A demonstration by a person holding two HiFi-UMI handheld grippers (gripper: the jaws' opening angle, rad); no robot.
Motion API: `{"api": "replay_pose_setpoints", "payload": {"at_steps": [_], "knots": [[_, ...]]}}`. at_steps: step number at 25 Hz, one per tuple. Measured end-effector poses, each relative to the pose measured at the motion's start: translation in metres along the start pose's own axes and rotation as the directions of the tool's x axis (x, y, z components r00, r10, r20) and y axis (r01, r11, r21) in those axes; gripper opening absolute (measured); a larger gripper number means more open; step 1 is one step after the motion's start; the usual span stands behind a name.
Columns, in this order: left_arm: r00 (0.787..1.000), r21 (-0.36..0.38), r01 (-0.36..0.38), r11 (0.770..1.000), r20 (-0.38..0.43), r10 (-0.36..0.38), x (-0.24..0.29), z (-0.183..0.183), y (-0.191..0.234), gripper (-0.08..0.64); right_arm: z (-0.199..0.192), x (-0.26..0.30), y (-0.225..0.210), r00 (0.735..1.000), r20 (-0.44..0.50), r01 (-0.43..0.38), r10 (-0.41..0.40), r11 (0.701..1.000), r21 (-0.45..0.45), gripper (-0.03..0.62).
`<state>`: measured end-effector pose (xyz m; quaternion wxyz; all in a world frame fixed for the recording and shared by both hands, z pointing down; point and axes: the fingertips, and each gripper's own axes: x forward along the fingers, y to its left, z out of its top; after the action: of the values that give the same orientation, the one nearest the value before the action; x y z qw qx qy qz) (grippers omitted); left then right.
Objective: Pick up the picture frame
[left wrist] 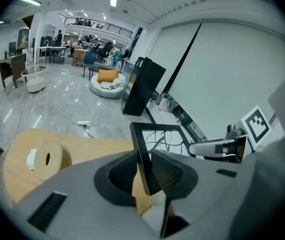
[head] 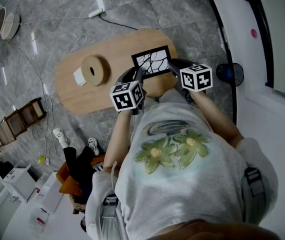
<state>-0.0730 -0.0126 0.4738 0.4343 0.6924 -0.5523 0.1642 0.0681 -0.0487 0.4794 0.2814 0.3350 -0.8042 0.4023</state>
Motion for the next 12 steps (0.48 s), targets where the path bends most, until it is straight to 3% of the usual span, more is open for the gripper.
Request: {"api": "replay_pose_setpoints", "payload": {"at_steps": [12], "knots": [[1.0,-0.001,0.001,1.0,0.024,-0.001,-0.0082,0.0068,-0.0042,0.099,0.0064,-0.009,0.0059,1.0,0.025,-0.008,0.008,1.0,-0.008,0.083]]}}
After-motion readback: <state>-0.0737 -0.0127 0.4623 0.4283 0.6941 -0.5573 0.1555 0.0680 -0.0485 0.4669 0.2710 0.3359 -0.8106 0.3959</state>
